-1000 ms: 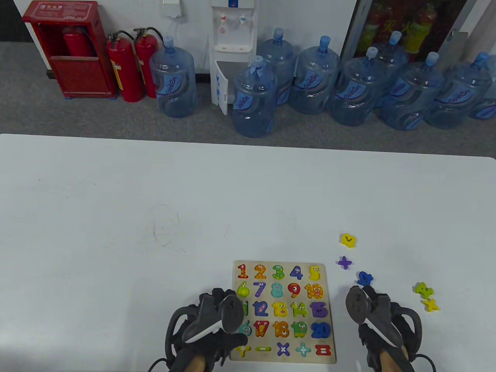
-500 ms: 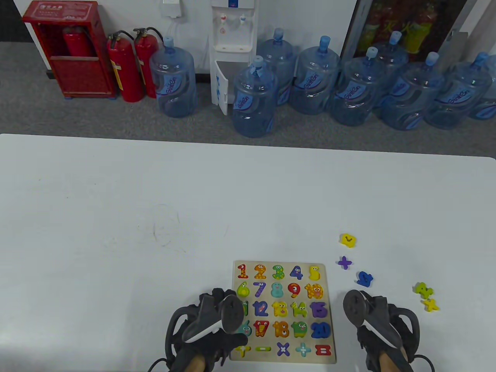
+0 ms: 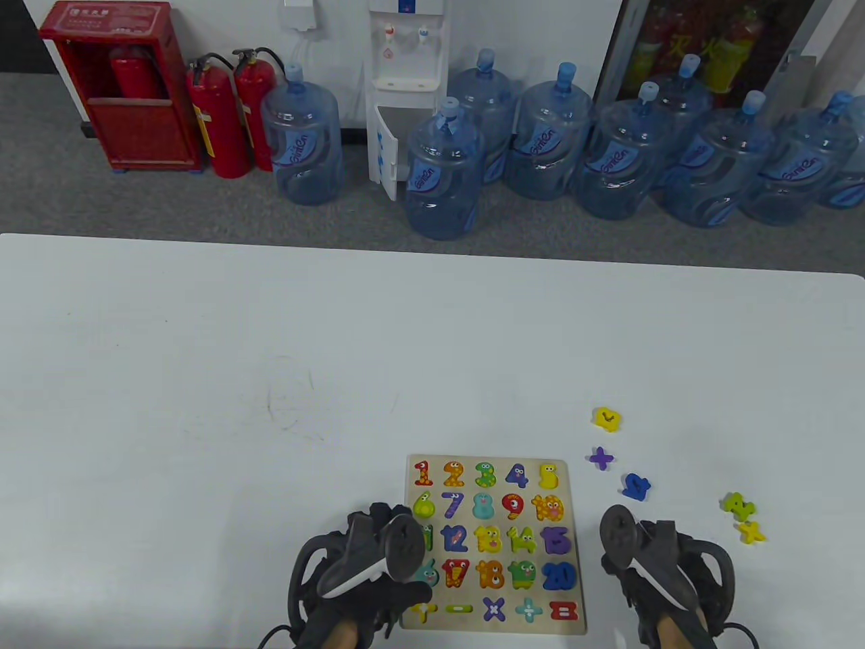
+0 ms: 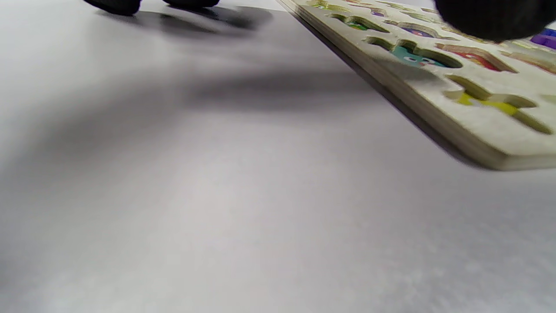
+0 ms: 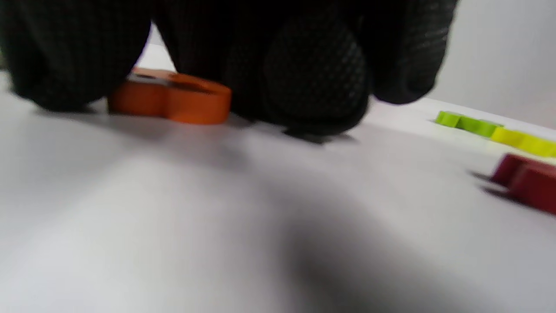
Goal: Hold math block puzzle and insert math blocks into matching slots
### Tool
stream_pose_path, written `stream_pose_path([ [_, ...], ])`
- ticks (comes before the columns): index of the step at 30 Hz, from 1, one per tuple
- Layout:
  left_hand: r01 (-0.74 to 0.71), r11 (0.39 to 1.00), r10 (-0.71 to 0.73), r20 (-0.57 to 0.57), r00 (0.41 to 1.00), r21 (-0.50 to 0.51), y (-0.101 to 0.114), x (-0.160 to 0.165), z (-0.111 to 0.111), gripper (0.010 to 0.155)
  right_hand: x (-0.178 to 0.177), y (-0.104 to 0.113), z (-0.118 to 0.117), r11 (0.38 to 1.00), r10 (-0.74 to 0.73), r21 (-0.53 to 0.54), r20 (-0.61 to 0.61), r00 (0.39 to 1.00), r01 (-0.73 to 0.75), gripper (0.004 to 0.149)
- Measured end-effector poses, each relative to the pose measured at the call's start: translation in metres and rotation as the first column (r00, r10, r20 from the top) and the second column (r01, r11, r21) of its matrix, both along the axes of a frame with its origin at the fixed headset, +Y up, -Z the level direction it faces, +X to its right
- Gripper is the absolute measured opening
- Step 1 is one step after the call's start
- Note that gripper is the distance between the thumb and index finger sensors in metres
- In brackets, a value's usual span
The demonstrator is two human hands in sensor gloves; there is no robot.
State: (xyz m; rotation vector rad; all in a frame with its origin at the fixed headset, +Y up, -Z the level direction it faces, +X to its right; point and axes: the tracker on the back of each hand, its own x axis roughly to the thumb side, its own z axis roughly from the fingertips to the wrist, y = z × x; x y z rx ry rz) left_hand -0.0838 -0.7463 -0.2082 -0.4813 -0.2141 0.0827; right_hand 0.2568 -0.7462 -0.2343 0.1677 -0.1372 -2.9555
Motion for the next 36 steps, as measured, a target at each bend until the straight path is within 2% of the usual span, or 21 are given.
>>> stream_pose_path([
  [12, 0.001, 1.0, -0.001, 0.001, 1.0, -0.003, 0.0, 0.0, 0.0, 0.097, -0.012, -0.002, 0.003, 0.999, -0.002, -0.046, -0.098, 0.995, -0.002, 0.064],
  [18, 0.004, 1.0, -0.004, 0.002, 1.0, -0.004, 0.0, 0.001, 0.0, 0.097, -0.005, -0.001, 0.002, 0.993, -0.108, -0.053, -0.084, 0.991, 0.104, 0.066],
  [23, 0.0, 1.0, 0.0, 0.001, 1.0, -0.003, 0.0, 0.0, 0.0, 0.097, -0.014, 0.0, 0.004, 0.999, -0.027, -0.036, -0.135, 0.99, 0.022, 0.064],
  [28, -0.003, 1.0, 0.003, 0.002, 1.0, -0.003, 0.0, 0.0, 0.0, 0.097, -0.011, 0.009, 0.007, 0.989, -0.146, -0.033, -0.151, 0.978, 0.143, 0.055],
  [33, -0.005, 1.0, 0.005, 0.001, 1.0, -0.004, 0.0, 0.0, 0.0, 0.097, -0.009, 0.011, 0.007, 0.987, -0.159, -0.004, -0.149, 0.976, 0.16, 0.051],
  [36, -0.007, 1.0, 0.007, 0.002, 1.0, -0.004, 0.0, 0.0, 0.0, 0.097, -0.008, 0.011, 0.007, 0.986, -0.168, -0.038, -0.153, 0.974, 0.164, 0.051],
])
